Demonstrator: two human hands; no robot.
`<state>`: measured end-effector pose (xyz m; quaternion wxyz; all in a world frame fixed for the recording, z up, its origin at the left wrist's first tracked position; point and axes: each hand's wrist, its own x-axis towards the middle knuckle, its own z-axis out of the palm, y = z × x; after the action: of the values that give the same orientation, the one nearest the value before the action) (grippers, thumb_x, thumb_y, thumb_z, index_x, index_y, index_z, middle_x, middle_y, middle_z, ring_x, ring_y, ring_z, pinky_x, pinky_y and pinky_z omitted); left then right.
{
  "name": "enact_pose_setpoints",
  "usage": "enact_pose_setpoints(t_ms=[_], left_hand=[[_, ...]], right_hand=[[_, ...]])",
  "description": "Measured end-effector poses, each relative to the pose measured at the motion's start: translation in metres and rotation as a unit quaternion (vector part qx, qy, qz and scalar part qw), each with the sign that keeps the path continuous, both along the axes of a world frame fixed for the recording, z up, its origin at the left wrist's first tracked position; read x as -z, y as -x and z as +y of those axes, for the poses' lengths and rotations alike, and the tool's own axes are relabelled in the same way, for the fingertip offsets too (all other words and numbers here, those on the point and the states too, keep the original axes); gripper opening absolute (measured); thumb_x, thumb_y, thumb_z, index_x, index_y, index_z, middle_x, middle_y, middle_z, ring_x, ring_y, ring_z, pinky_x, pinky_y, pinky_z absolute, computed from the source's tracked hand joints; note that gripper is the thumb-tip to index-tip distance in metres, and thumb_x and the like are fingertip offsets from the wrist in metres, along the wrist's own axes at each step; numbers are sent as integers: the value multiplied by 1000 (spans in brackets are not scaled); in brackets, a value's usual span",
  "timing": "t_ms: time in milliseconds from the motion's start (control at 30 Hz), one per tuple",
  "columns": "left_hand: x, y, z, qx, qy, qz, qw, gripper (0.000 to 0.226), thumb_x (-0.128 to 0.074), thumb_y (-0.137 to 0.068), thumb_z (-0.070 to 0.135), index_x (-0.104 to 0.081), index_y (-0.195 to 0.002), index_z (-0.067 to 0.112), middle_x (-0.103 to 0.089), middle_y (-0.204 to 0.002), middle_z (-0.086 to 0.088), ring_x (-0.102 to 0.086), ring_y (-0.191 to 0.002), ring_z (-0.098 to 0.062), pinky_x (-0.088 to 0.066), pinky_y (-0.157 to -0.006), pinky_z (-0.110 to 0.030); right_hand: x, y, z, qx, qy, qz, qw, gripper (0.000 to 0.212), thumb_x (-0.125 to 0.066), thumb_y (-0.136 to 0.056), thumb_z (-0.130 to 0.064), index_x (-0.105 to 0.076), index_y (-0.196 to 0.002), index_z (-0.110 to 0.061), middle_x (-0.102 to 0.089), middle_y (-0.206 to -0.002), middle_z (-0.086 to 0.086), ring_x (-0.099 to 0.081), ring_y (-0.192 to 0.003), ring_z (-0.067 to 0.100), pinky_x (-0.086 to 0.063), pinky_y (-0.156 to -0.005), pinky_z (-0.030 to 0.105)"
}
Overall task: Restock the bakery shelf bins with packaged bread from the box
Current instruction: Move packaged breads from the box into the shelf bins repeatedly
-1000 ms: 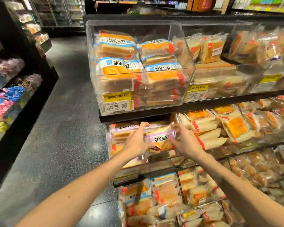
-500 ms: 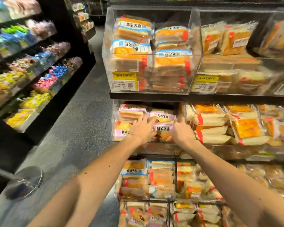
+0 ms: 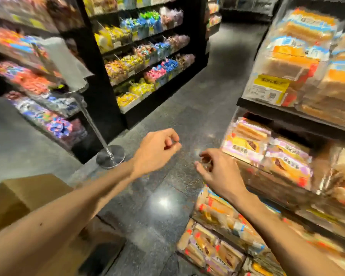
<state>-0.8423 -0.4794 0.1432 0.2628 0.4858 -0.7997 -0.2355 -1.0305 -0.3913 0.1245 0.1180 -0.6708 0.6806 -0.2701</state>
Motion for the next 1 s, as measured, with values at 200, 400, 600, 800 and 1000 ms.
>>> enact_pose_setpoints(t_ms=[200, 400, 600, 800, 1000], left_hand=[[28, -236, 101, -239, -15, 8, 971, 15, -65, -90, 29, -68, -94, 15, -64, -101, -6, -57, -95, -21, -51, -79, -27], [105, -435, 232, -376, -136, -135, 907, 27, -61, -95, 29, -63, -121, 22, -63, -120, -1, -57, -114, -22, -39, -92, -28], [180, -539, 309, -467, -312, -124, 818, 31, -55, -96, 27, -57, -127, 22, -60, -128, -6, -53, -123, -25, -38, -98, -31], [246, -607, 335, -556, -424, -23, 715, 36, -59, -96, 31, -56, -130, 22, -61, -131, -5, -56, -119, -24, -45, -103, -37], [322, -675, 334, -596, -517, 10, 615, 49, -61, -95, 28, -47, -140, 13, -50, -143, -12, -48, -131, -28, -39, -106, -34]], right_hand=[[31, -217, 8, -221, -50, -16, 974, 38, -54, -91, -47, -66, -108, -15, -68, -99, 5, -65, -91, 28, -51, -79, 40], [72, -411, 48, -371, -135, 18, 919, 27, -60, -94, -38, -63, -112, -19, -65, -111, 3, -62, -104, 26, -45, -87, 37], [119, -528, 78, -448, -246, 72, 857, 29, -59, -96, -39, -62, -117, -20, -65, -111, -3, -61, -109, 18, -48, -89, 31], [187, -636, 62, -491, -344, 118, 792, 29, -57, -98, -35, -58, -125, -22, -56, -106, -9, -56, -104, 14, -50, -90, 31], [296, -746, 41, -526, -423, 195, 712, 42, -62, -94, -30, -54, -133, -18, -63, -125, 5, -59, -115, 25, -50, -95, 39]])
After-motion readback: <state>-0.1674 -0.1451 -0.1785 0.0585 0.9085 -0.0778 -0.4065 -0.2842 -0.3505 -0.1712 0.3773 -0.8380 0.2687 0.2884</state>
